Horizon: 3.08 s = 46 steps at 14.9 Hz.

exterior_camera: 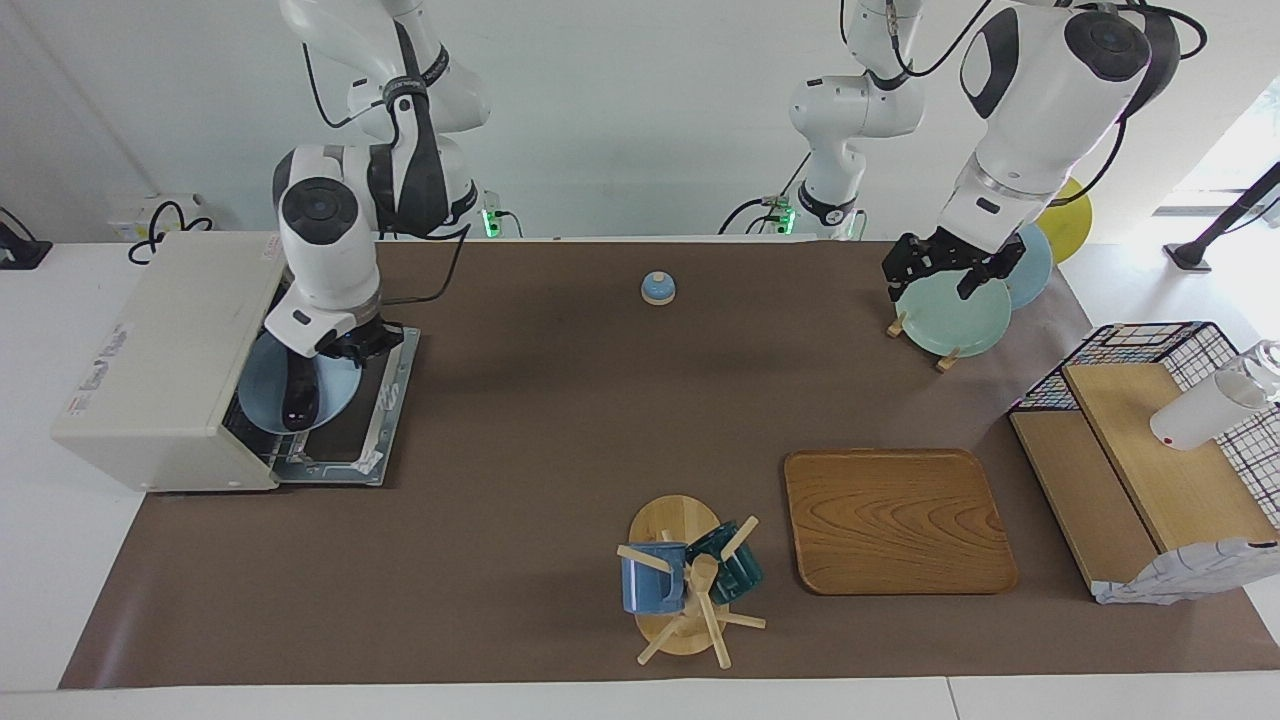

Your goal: Put eggplant into oven

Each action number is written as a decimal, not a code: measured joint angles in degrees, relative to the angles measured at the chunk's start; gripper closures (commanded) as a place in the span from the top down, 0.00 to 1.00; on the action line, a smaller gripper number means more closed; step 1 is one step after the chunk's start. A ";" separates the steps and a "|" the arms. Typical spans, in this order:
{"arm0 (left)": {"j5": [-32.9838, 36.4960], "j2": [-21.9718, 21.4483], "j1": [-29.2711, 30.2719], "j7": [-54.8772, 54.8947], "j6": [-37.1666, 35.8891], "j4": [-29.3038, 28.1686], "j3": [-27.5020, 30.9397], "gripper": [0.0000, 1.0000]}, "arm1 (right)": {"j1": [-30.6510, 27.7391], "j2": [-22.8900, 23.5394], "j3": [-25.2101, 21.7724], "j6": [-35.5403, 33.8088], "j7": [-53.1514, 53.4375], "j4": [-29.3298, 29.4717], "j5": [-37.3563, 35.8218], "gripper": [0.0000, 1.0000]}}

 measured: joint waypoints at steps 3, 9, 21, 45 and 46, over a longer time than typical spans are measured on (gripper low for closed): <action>0.06 -0.01 0.02 0.00 -0.01 0.07 -0.12 1.00 | -3.67 -0.53 -0.01 4.69 -3.33 -3.76 0.00 0.00; 0.09 -0.02 0.79 0.00 -0.03 0.20 -0.38 1.00 | -3.97 -1.73 0.44 5.33 -3.37 -5.24 0.92 0.34; 0.09 -0.04 0.80 0.00 -0.02 0.22 -0.73 1.00 | 3.93 0.10 1.32 9.32 6.02 -2.06 9.00 0.00; 0.10 -0.04 1.41 0.00 -0.02 0.22 -0.73 1.00 | 4.19 6.75 2.11 12.68 8.15 -5.65 -2.99 0.00; 0.10 -0.04 1.41 0.00 -0.02 0.22 -0.73 1.00 | 4.31 6.62 2.24 10.05 6.71 -4.07 -3.16 0.00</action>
